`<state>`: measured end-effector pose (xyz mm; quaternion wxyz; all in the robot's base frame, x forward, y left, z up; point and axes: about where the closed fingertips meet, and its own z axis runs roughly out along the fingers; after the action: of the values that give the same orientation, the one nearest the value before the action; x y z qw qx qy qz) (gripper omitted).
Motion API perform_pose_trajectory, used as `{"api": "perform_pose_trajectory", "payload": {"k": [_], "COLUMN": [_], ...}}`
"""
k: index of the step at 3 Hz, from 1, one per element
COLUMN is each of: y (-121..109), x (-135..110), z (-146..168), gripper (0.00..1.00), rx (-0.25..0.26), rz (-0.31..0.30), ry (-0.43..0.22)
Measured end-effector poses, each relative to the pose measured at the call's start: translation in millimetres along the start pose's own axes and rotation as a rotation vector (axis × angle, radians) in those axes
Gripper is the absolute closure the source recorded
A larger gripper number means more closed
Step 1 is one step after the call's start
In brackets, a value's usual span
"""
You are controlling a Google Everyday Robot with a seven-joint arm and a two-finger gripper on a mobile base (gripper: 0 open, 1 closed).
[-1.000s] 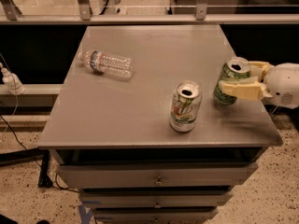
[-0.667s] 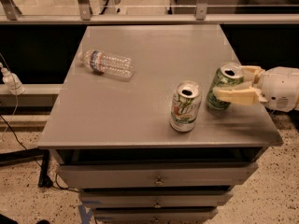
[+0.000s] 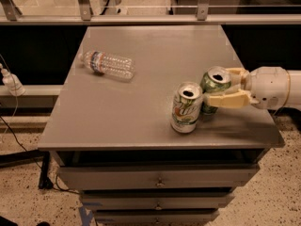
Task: Move green can near 7up can
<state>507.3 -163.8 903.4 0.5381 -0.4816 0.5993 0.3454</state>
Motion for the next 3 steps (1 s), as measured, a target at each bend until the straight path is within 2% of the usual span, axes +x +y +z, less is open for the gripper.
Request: {"api": "perform_pose_trajectory", "payload": {"k": [1,2,3], "y": [15.4,25.7,27.1], "x": [-2.7,-1.4,1.5], "z": [3.4,-1.5,-10.6], "gripper": [1.00,1.00,0.83], "rx": [-0.103,-0.171,-0.186], "rz": [-0.007,-0.006,-0.017], "ry": [0.001,0.017,0.034]}}
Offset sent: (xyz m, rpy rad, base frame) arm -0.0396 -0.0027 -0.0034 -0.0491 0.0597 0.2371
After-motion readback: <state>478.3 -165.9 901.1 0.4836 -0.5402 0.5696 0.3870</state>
